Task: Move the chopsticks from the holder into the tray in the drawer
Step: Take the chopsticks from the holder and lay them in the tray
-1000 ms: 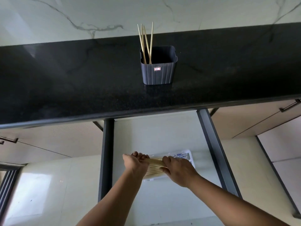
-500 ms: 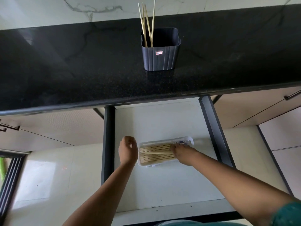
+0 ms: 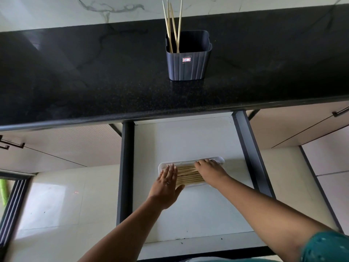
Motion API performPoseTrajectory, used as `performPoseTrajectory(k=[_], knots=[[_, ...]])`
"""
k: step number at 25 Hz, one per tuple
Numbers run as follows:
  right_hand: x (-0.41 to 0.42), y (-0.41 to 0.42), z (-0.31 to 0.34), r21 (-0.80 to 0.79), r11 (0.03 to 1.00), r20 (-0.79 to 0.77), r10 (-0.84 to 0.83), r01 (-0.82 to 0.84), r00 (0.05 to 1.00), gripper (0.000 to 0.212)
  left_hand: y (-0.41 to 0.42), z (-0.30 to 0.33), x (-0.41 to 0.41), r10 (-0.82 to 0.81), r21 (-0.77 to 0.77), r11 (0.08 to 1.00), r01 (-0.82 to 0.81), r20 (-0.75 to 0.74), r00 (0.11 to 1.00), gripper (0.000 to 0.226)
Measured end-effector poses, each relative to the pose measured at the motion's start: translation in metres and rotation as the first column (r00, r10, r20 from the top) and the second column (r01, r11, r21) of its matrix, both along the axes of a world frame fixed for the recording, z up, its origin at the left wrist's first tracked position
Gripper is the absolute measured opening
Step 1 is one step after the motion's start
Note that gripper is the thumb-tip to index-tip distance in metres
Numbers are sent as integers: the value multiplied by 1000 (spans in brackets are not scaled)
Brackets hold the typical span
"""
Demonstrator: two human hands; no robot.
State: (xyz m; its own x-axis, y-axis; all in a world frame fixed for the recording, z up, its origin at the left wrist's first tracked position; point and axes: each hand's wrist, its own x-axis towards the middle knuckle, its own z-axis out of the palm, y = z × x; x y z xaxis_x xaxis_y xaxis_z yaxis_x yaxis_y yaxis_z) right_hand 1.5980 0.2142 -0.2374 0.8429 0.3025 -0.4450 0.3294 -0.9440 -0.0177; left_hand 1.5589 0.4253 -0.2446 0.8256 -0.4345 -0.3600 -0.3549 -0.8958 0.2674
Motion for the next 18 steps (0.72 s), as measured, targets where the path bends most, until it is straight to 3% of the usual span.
performPoseTrajectory(k=[3, 7, 12, 18], knots=[[-3, -5, -3, 52, 998, 16, -33, 32, 999, 46, -2, 0, 0, -12, 69, 998, 13, -17, 1000, 77], [-19, -12, -6, 271, 932, 22, -256, 241, 966, 26, -6, -3, -1, -42, 104, 993, 49, -69, 997, 82], [-48, -4, -14, 279, 910, -89, -293, 306, 952, 52, -11, -8, 1, -57, 192, 979, 74, -91, 994, 90], [-32, -1, 9, 346, 907, 154, -308, 241, 939, 32, -18, 8, 14, -55, 82, 995, 48, 93, 994, 70]])
